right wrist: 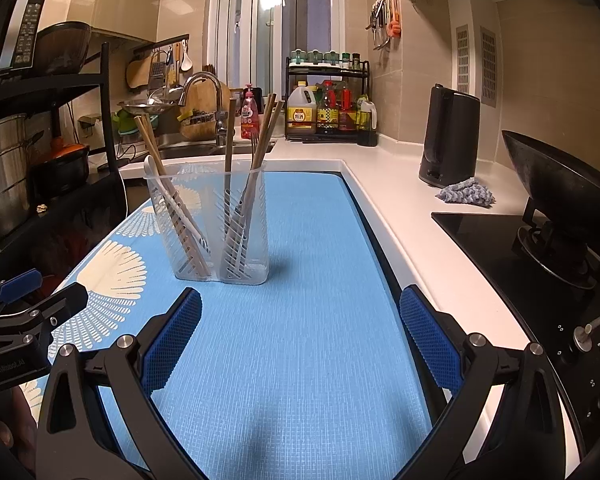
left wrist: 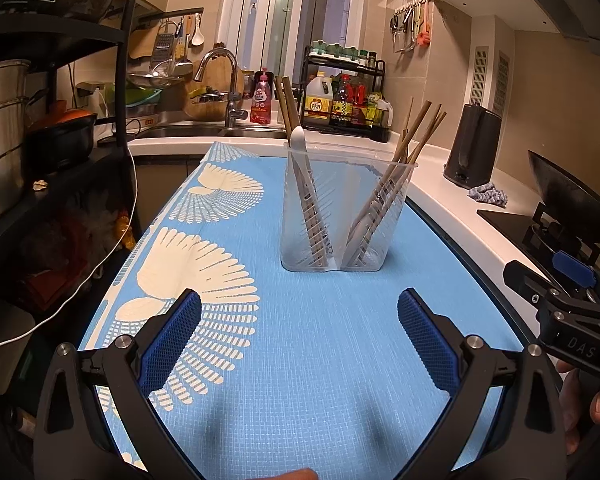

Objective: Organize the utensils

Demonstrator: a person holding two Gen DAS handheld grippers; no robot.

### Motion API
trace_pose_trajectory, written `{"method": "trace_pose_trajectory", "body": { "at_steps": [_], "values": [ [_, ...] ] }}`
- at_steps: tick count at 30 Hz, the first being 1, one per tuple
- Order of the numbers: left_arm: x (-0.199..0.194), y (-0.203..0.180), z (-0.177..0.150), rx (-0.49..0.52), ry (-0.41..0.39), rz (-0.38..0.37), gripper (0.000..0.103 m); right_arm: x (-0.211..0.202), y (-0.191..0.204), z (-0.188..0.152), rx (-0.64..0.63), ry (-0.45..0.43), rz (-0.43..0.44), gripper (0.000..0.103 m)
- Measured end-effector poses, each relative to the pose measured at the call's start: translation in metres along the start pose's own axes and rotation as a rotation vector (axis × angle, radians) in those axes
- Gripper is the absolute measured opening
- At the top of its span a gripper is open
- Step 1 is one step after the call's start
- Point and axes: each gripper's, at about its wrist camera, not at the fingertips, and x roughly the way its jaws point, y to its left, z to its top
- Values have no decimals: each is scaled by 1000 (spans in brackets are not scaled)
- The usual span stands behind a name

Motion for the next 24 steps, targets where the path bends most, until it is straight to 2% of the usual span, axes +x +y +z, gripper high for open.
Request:
{"method": "trace_pose_trajectory", "body": {
  "at_steps": [24],
  "values": [
    [1, -2, -3, 2, 1, -7, 96, -1, 1, 0, -1, 1, 0, 98]
  ]
}}
